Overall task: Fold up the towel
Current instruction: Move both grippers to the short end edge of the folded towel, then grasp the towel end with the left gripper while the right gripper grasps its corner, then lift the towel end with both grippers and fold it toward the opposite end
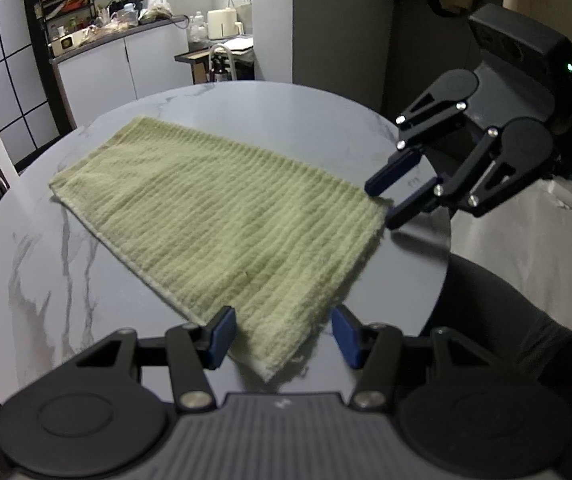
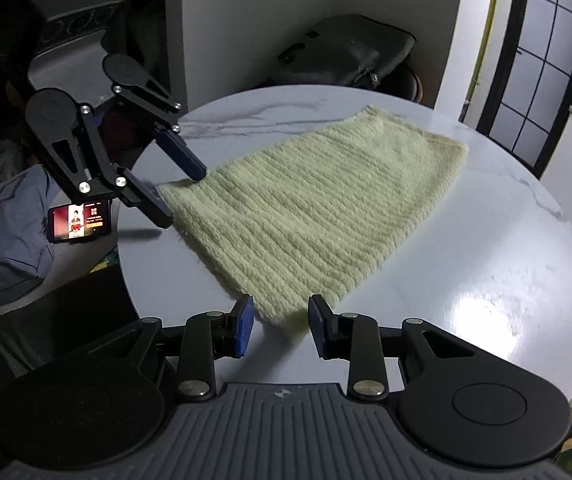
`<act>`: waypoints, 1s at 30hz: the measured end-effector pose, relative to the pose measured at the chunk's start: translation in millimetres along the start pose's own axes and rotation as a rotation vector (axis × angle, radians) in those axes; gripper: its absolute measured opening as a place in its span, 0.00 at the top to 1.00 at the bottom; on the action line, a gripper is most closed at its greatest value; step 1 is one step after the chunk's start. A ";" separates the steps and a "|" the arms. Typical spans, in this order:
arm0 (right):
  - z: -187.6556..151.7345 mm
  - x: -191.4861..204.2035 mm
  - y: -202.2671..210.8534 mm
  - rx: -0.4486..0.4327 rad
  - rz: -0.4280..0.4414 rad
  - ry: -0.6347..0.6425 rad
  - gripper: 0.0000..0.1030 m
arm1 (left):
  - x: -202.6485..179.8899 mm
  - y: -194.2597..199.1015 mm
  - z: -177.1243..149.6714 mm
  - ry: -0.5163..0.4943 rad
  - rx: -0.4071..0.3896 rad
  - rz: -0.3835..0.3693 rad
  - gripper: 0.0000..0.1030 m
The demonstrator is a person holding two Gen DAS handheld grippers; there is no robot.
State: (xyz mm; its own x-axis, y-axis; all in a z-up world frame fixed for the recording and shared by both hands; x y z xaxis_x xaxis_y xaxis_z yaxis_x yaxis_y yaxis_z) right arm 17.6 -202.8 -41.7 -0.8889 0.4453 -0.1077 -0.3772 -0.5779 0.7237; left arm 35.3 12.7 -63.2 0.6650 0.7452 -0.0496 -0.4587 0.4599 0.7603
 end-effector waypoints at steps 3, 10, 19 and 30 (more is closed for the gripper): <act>-1.5 -0.5 -0.5 0.001 0.002 -0.002 0.67 | 0.8 -0.5 -1.0 0.007 0.000 0.002 0.45; -4.9 -5.7 -1.3 -0.009 -0.004 -0.054 0.71 | 3.7 -2.7 -0.3 0.022 -0.023 0.020 0.51; -0.5 -1.1 -0.2 -0.027 -0.096 -0.018 0.94 | -1.8 -1.6 4.7 0.058 -0.046 0.057 0.91; 17.2 3.1 33.8 -0.107 -0.148 0.001 0.94 | -2.6 24.3 18.3 0.078 -0.129 0.073 0.91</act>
State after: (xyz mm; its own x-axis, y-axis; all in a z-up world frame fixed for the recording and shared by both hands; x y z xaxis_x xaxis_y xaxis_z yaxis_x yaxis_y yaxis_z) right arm 6.6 -209.2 -5.8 -0.8218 0.5303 -0.2084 -0.5294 -0.5755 0.6233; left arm 33.2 13.1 -32.8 0.5819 0.8116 -0.0512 -0.5793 0.4579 0.6744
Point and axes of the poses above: each gripper's, at about its wrist camera, not at the fingertips, and y roughly against the way its jaws point, x to its left, z to its top, the point moved 6 cm from there along -y, roughly the way its jaws point, and after that the axes turned 6 degrees about y, right-handed, at the moved point
